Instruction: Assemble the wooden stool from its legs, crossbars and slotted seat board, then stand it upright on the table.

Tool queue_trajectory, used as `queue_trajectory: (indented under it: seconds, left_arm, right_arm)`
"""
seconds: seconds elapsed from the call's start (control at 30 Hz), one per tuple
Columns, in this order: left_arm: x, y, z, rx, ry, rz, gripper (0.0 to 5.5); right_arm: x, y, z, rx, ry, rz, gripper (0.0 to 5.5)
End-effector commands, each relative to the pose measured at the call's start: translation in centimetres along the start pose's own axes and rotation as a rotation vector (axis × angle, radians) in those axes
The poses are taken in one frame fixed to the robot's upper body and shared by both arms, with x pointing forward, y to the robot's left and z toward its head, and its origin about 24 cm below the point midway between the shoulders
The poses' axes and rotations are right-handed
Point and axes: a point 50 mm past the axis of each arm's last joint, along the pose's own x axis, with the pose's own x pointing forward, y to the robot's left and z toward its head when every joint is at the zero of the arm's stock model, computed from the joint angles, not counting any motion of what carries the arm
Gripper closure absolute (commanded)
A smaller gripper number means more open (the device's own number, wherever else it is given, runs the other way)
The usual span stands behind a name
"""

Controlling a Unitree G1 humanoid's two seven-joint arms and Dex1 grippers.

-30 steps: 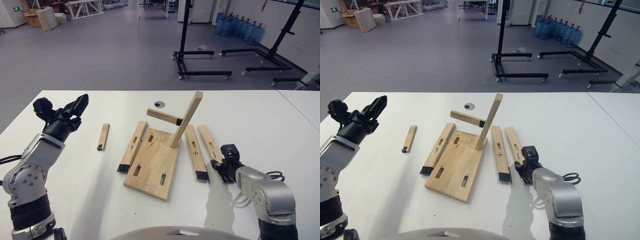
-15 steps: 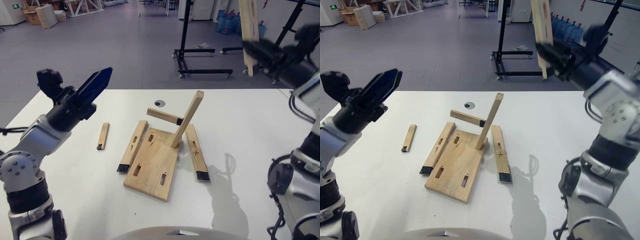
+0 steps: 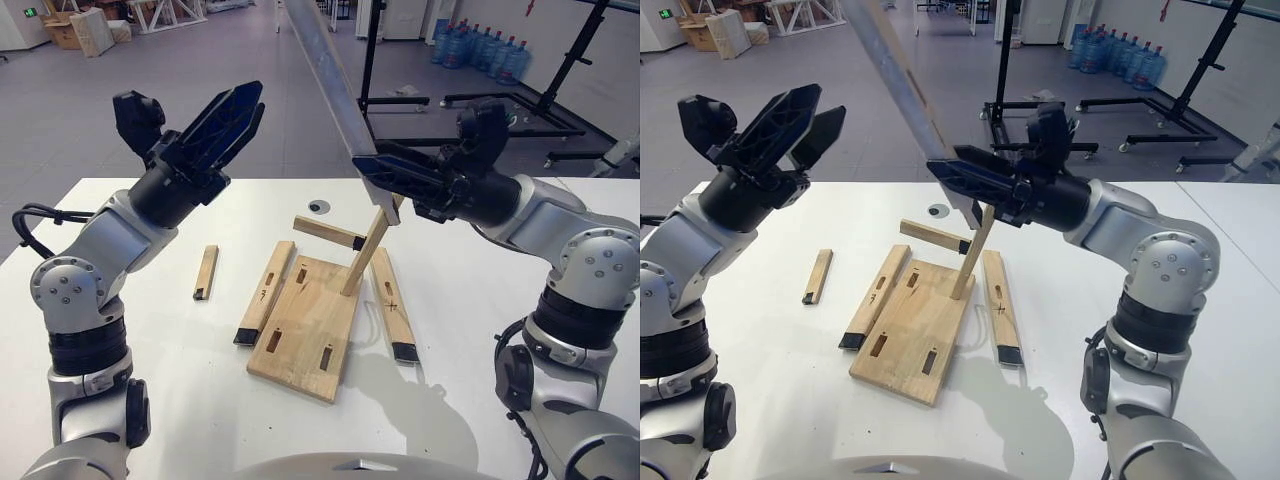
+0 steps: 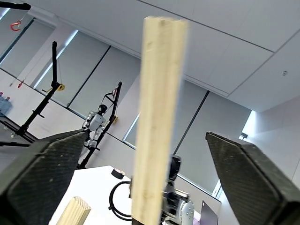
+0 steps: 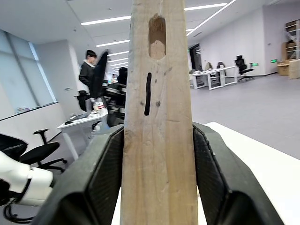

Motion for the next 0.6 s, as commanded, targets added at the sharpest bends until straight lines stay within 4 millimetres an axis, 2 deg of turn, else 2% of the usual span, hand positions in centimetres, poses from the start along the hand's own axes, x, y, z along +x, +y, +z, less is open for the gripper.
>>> queue_trajectory:
  seconds: [0.03,0.33,0.6]
  left_arm:
    - [1.0,-0.5,-0.2,0.002,0.021,-0.028,0.3]
    - [1.7,-2.3,0.2,-0.102,0.058,-0.193,0.26]
    - [2.4,-1.3,0.6,-0.156,0.077,-0.161,0.26]
  right_arm:
    - [0.8,0.5,-0.6,0.03,0.025,0.05,3.49]
    - [1.7,0.6,-1.7,0.103,0.058,0.106,3.49]
    - [2.1,1.1,-2.4,0.131,0.07,0.147,3.49]
